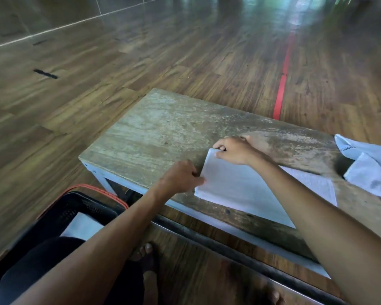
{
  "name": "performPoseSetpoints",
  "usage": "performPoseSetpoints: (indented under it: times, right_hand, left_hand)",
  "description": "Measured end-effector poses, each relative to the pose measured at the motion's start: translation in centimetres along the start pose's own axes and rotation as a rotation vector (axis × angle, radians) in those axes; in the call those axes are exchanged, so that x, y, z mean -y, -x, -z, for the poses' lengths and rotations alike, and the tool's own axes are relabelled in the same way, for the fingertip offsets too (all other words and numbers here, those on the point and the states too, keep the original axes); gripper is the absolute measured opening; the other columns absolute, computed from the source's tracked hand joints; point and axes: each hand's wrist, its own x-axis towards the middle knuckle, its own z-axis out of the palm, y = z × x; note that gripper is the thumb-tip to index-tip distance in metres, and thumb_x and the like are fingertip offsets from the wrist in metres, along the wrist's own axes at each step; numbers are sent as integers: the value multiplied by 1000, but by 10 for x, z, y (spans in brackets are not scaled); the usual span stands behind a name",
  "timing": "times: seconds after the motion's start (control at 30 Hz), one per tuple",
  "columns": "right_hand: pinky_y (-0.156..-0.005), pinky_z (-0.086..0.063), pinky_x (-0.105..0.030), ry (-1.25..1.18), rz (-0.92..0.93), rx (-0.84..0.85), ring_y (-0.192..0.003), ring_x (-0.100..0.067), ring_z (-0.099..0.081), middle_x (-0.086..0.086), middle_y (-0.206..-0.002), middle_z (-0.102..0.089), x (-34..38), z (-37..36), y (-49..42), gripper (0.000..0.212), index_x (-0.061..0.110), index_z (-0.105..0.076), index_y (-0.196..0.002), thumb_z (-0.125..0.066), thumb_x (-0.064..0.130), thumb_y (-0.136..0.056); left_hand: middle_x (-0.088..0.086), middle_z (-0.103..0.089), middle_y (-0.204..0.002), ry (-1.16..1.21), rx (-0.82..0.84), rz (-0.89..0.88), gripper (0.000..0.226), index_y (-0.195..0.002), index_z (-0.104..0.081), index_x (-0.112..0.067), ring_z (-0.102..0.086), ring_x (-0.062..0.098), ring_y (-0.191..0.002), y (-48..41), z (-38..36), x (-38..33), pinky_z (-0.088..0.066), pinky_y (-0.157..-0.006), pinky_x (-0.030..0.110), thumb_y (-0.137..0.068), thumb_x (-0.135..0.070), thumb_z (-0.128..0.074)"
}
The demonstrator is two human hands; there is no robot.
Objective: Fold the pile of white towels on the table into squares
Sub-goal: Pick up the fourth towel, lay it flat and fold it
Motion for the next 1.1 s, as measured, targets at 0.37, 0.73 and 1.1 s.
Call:
performPoseSetpoints:
  times: [0.37,0.73,1.1]
  right_hand:
    - [-73,-42,-32,-332,31,195,-84,-18,-58,-7,-96,-66,5,31,-10,7,26,-66,-86,-70,23,-81]
    - [-81,-43,-31,-388,69,49,-84,-14,-55,-9,-96,-65,-6,73,10,16,30,-65,-80,-67,15,-86]
    - [-63,-33,-25,-619,123,-158,-60,-8,-41,4,-66,-46,-19,98,20,13,29,-66,-85,-65,16,-88]
  left_hand:
    - [9,-65,-102,152,-110,36,39,-114,-60,-7,-61,25,-95,-6,-6,-6,-51,-87,41,-85,-32,-66]
    - [5,-50,-68,235,-161,-30,15,-76,-53,-7,-43,17,-59,7,19,-14,-33,-56,30,-87,-16,-57]
    - [-7,-59,-85,181,-620,-328,27,-113,-56,-22,-58,11,-80,24,45,-28,-48,-71,27,-88,-24,-65]
